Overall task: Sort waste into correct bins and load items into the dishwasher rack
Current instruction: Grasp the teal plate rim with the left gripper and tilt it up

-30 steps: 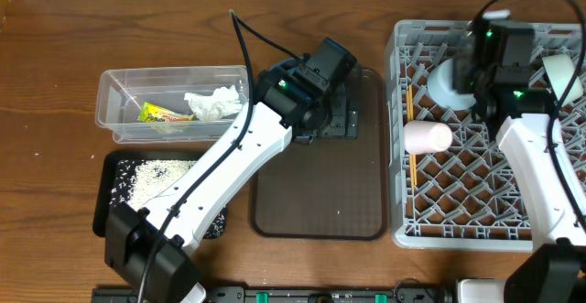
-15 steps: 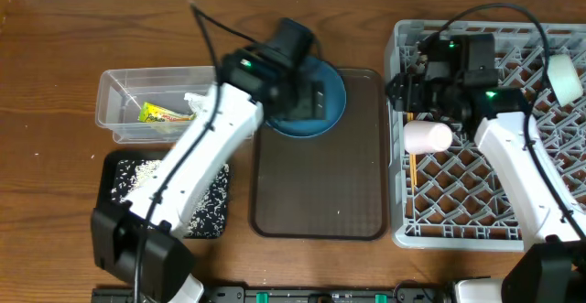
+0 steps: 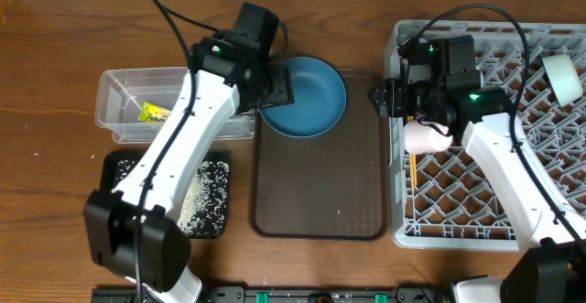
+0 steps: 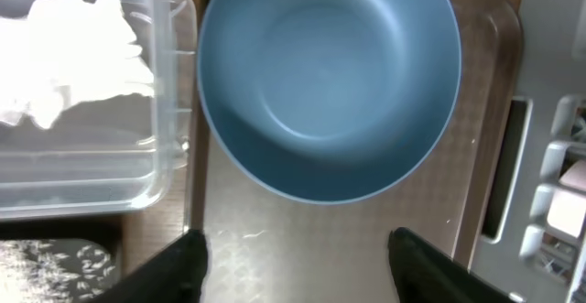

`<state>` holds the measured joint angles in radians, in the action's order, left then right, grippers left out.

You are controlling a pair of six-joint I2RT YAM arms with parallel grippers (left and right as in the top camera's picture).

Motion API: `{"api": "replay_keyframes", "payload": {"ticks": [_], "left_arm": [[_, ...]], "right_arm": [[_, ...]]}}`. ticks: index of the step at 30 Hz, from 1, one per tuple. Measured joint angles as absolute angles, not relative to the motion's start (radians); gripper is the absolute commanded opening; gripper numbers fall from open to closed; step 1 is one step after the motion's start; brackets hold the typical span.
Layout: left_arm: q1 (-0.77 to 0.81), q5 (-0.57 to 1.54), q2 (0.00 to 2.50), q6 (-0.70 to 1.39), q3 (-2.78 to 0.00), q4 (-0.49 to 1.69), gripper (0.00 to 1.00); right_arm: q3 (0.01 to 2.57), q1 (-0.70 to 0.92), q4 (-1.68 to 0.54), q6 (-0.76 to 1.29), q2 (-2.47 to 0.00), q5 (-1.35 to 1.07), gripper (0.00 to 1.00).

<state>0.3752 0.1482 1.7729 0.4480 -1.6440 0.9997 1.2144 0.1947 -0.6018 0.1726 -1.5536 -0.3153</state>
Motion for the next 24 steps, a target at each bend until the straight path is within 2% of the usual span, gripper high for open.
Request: {"api": "replay_keyframes", "payload": {"ticks": [3,6,16,24], "left_arm": [[0.377,0.150,1.809,0.446,-1.644,0.970,0.48],[0.377,0.138,1.860,0.445,-1.644,0.956,0.47],[0.377,0.090,2.042,0.445,-1.644,0.928,0.55],[0.376,0.071,2.076,0.445,-1.644,0.903,0.59]], "right_arm": [[1.214,0.196,-0.606,0.173,-1.554,-0.315,0.71],[1.214,0.196,-0.619,0.171,-1.554,-0.315,0.71],[1.214,0.196,-0.639,0.155,-1.554,-0.277,0.72],[1.214,0.196,-0.648,0.152,-1.554,-0.267,0.72]]}}
